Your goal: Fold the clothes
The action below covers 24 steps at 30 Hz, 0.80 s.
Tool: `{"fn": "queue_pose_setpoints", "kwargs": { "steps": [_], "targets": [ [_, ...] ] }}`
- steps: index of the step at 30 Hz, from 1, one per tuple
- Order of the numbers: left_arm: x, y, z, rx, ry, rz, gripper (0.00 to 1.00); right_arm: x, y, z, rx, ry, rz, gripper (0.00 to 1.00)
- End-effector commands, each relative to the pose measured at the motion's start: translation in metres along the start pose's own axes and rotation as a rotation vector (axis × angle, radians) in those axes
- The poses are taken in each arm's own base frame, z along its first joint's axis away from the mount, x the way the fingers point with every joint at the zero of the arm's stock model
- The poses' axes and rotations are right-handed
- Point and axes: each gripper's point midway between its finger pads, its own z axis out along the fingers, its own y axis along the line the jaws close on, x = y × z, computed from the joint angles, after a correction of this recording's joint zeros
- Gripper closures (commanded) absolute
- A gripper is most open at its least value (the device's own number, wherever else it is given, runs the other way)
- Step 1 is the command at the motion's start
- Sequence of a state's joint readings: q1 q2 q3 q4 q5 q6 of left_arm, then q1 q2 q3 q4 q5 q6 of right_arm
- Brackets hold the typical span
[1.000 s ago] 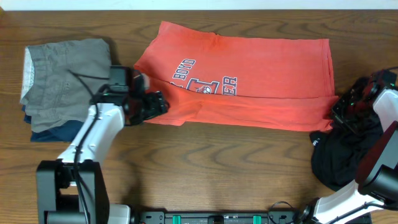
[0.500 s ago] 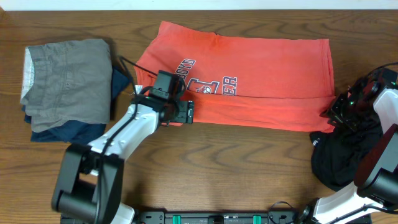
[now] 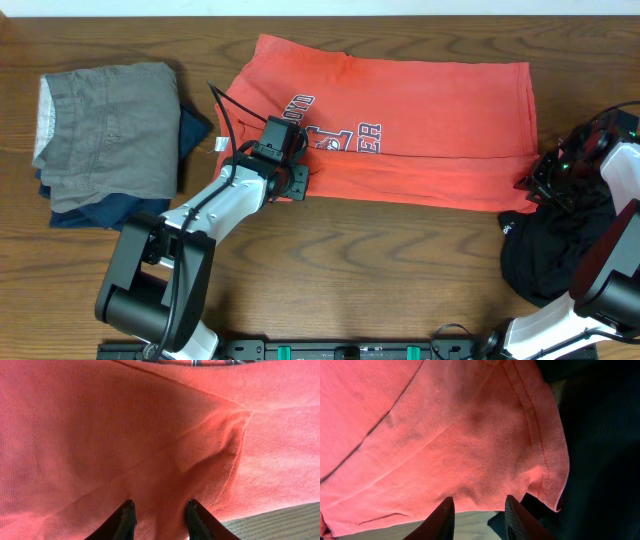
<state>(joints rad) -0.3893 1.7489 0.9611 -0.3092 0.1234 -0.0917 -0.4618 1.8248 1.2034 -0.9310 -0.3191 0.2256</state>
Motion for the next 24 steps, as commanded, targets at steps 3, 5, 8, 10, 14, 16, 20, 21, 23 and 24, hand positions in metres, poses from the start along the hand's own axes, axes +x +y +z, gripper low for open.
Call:
{"fn": "queue_pose_setpoints", "kwargs": {
  "steps": [3,5,8,10,14,16,20,21,23,24],
  "targets": [
    [0.007,0.003,0.001,-0.021,0.038,0.004,0.46,-0.005,0.006,-0.010,-0.006,-0.030,-0.030,0.68],
    [0.011,0.003,0.001,-0.023,0.055,0.005,0.46,-0.005,0.006,-0.010,-0.007,-0.031,-0.030,0.68],
    [0.015,0.000,0.001,-0.015,0.069,0.013,0.46,-0.005,0.006,-0.010,-0.006,-0.032,-0.030,0.68],
    [0.014,-0.003,0.002,-0.012,0.063,0.020,0.47,-0.005,0.006,-0.010,-0.006,-0.033,-0.031,0.68],
    [0.015,-0.009,0.006,-0.006,0.064,0.036,0.47,-0.006,0.006,-0.010,-0.007,-0.034,-0.031,0.68],
    [0.018,-0.012,0.009,-0.005,0.075,0.043,0.47,-0.006,0.006,-0.010,-0.006,-0.034,-0.031,0.69],
    [0.019,-0.012,0.011,-0.009,0.080,0.047,0.47,-0.006,0.006,-0.010,-0.007,-0.034,-0.031,0.68],
    [0.019,-0.011,0.011,-0.016,0.078,0.047,0.48,-0.006,0.006,-0.010,-0.007,-0.034,-0.031,0.68],
    [0.016,-0.005,0.010,-0.052,0.067,0.049,0.62,-0.006,0.006,-0.010,-0.007,-0.034,-0.031,0.68],
    [0.015,-0.002,0.010,-0.069,0.062,0.050,0.70,-0.006,0.006,-0.010,-0.007,-0.034,-0.031,0.68]
  ]
}}
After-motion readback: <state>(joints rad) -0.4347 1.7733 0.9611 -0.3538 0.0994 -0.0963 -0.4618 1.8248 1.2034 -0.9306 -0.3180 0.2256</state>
